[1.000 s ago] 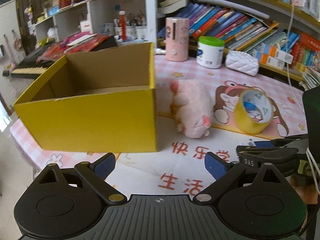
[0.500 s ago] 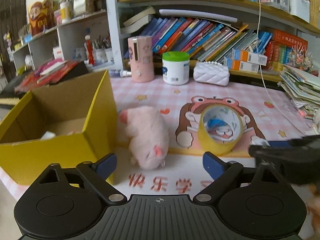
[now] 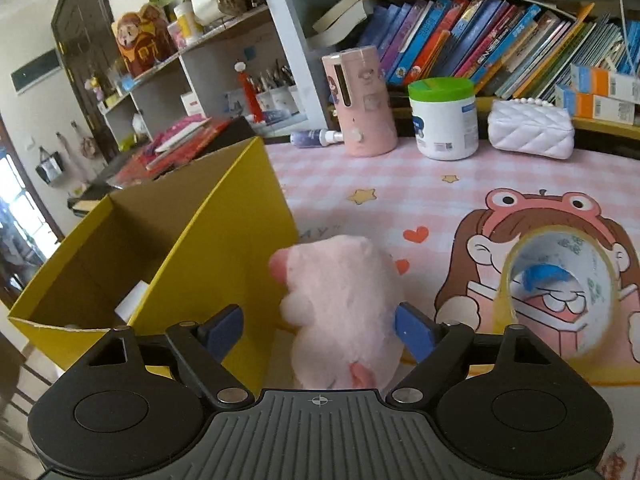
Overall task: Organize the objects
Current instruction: 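Grasp the pink plush pig with the left tool while the right grasps the white card box, then carry the pig in the left tool over the box while the right carries the card box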
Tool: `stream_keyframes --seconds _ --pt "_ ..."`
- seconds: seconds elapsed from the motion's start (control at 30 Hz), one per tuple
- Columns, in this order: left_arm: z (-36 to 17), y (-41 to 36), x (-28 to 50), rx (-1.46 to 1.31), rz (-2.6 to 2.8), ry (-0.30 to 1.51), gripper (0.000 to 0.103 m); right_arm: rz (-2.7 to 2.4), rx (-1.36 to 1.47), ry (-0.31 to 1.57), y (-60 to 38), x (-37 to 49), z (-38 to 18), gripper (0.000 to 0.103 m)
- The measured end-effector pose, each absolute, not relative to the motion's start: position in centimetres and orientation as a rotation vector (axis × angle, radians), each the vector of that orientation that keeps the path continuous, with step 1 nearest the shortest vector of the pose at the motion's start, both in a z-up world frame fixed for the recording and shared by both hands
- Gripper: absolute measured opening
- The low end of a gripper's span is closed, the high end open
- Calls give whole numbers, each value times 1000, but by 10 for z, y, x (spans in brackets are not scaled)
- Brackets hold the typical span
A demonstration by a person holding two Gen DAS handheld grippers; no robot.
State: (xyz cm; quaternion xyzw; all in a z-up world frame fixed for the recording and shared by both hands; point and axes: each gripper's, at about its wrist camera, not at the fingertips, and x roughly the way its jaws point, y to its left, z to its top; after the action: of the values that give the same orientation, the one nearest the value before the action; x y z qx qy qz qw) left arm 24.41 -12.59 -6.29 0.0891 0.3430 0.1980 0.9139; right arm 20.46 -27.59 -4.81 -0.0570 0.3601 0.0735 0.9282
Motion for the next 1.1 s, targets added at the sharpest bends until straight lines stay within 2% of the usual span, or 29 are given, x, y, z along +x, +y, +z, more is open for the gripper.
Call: stream_keyframes --seconds 0.13,0.17,0.2,0.4,1.1 --pt "-69 -130 252 222 430 691 85 145 -118 738 -282 204 -48 27" --pt "-71 -130 255 220 418 700 82 143 -118 738 -284 203 -48 27" --pt "-73 -130 258 211 397 719 69 140 -118 737 -285 203 -48 27" --pt "-71 -127 253 163 342 731 50 116 -107 731 -291 201 -46 27" --pt "-46 -113 184 -22 84 786 48 177 -105 731 -262 191 -44 28"
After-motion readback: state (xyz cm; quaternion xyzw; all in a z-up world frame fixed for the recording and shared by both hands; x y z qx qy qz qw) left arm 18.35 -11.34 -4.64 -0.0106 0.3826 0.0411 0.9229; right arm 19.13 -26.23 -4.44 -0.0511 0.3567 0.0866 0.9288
